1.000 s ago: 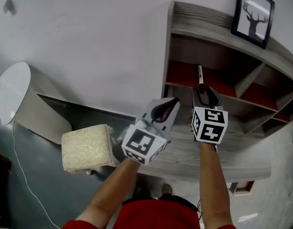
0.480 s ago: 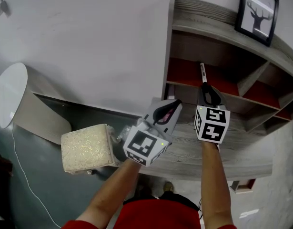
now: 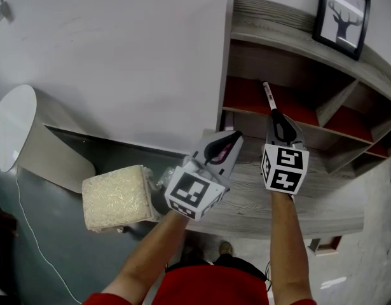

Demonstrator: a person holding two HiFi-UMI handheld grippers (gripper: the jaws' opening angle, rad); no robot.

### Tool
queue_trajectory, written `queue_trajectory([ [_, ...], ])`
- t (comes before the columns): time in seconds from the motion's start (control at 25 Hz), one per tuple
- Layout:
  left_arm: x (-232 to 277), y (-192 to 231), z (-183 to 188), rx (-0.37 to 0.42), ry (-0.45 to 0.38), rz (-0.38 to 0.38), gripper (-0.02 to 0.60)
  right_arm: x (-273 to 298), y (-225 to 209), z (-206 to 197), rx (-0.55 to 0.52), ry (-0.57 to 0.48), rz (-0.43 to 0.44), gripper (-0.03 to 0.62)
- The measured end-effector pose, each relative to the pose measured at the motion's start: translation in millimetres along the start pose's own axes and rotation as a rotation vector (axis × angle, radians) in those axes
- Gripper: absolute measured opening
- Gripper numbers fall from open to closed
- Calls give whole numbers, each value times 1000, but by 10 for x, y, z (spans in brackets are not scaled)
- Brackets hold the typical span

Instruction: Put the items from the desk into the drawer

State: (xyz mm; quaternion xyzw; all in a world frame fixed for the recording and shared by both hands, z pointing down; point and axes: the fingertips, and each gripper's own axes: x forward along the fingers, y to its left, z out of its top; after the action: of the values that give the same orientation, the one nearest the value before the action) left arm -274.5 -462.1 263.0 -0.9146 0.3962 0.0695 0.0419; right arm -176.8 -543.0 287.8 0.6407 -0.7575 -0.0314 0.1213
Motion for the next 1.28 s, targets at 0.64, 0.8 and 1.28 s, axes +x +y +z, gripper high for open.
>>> queue_trajectory([
  [0.64,-213,-394,125,4,-49,-55,9,-1183,104,244,-7,-146,26,81],
  [0.8,-303,-676,123,-1,-33,-85,9,-1526,80,159,29,-152,32,81],
  [1.28,-373,-1849,98,-1,-35,-28,9,-2631,-426,-121,31,-215,142,81],
])
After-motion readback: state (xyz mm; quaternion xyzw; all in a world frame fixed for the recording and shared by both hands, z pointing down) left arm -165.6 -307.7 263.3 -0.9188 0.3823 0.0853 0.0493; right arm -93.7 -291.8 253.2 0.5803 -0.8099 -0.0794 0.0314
